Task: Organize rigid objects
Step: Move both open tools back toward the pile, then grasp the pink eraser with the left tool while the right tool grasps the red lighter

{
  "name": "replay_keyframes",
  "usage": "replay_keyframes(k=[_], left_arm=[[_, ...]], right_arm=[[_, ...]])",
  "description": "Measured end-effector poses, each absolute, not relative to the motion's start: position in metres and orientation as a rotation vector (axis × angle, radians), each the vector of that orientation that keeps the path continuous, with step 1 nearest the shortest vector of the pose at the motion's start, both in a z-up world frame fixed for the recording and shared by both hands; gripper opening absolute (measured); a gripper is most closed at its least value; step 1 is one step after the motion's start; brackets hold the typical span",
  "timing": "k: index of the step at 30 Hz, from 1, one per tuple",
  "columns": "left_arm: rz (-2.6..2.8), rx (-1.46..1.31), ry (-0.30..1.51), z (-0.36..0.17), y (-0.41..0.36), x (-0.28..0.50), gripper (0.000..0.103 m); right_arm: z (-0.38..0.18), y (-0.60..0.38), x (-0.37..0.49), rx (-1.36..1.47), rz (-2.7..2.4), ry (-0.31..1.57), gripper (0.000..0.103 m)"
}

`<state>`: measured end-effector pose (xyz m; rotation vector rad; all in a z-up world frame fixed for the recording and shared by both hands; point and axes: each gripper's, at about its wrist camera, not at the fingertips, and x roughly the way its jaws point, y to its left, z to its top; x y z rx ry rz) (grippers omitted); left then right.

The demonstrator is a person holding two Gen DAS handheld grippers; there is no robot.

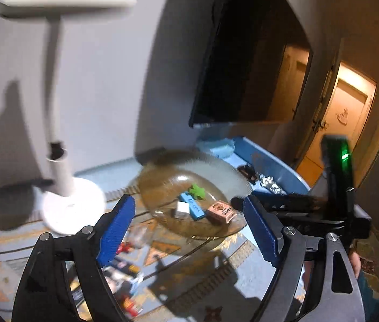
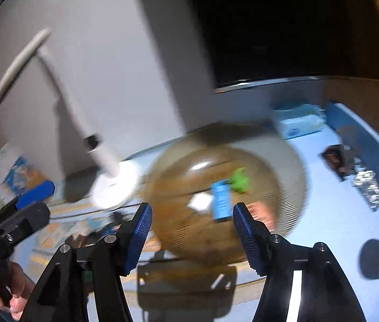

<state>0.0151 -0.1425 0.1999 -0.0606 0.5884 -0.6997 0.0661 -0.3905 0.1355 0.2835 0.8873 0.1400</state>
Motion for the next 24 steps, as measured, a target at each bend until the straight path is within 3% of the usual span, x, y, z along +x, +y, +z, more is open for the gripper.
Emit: replay_keyframes(k=[6, 10, 18, 24], left_arm=[[-0.525, -0.118, 0.493, 0.208, -0.048, -0.032, 0.085], [-0.351, -0.125, 0.527, 0.172, -0.001, -0.042, 0.085], [-0.163, -0.150, 0.699, 0.069, 0.052, -0.030, 0.085], [-0.153, -0.122, 0.749, 0.041, 0.046, -0.029, 0.085]], right_arm=[[0.141, -0.311, 0.041, 0.202, 0.283, 0.891, 0.064], [0.119, -0.267, 0.020, 0.127, 0.323, 0.880, 0.072], [0.054, -0.231, 0.010, 0.056, 0.358, 0.919, 0.073], [0.021, -0.238, 0.014, 0.110, 0.347, 0.993, 0.073]])
